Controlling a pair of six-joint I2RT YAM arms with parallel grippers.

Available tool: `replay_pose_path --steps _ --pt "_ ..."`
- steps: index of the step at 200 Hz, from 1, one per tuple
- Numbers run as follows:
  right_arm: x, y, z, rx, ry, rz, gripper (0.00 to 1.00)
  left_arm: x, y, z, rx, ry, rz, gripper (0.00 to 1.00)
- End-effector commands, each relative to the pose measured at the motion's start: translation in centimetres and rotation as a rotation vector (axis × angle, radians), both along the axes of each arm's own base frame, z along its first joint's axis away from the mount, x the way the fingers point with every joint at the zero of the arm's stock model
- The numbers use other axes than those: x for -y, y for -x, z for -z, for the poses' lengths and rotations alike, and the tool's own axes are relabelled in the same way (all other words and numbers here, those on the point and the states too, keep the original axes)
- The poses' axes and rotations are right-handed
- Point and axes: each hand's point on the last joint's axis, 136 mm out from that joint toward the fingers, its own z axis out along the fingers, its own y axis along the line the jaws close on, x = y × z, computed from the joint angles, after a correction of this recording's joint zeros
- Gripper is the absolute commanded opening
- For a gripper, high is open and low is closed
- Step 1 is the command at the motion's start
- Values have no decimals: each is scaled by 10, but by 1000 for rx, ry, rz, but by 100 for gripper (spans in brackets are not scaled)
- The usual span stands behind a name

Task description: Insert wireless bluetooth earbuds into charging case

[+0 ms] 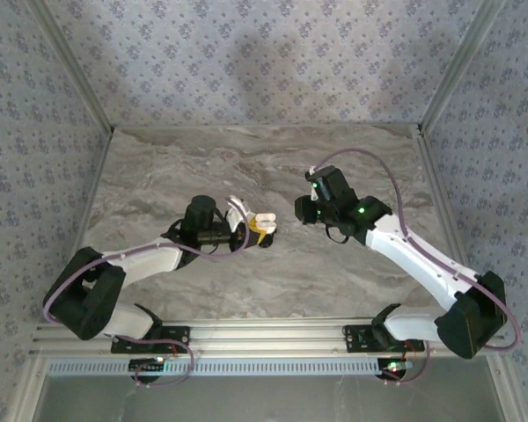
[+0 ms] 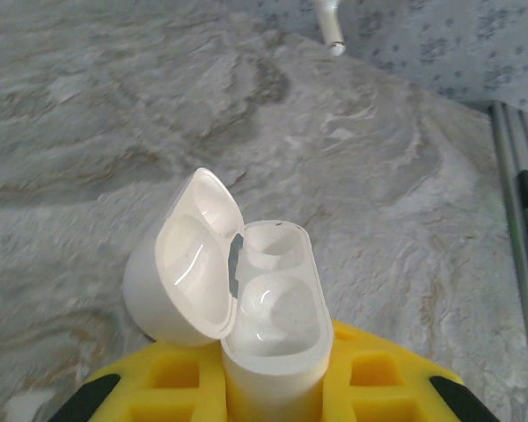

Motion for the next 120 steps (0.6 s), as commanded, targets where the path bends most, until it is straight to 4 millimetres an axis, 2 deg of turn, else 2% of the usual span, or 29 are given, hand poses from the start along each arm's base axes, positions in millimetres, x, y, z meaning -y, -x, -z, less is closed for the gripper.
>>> replay_pose_path --steps 1,20,57,120 --pt "-11 1 -28 137 19 -114 24 19 6 -36 139 88 119 15" --pt "-24 8 -35 168 28 -192 24 23 7 -40 163 92 145 15" --pt "-43 22 -34 189 108 -311 24 27 7 -47 191 98 159 15" --pt "-44 24 -33 227 184 -319 23 26 9 -58 216 118 155 14"
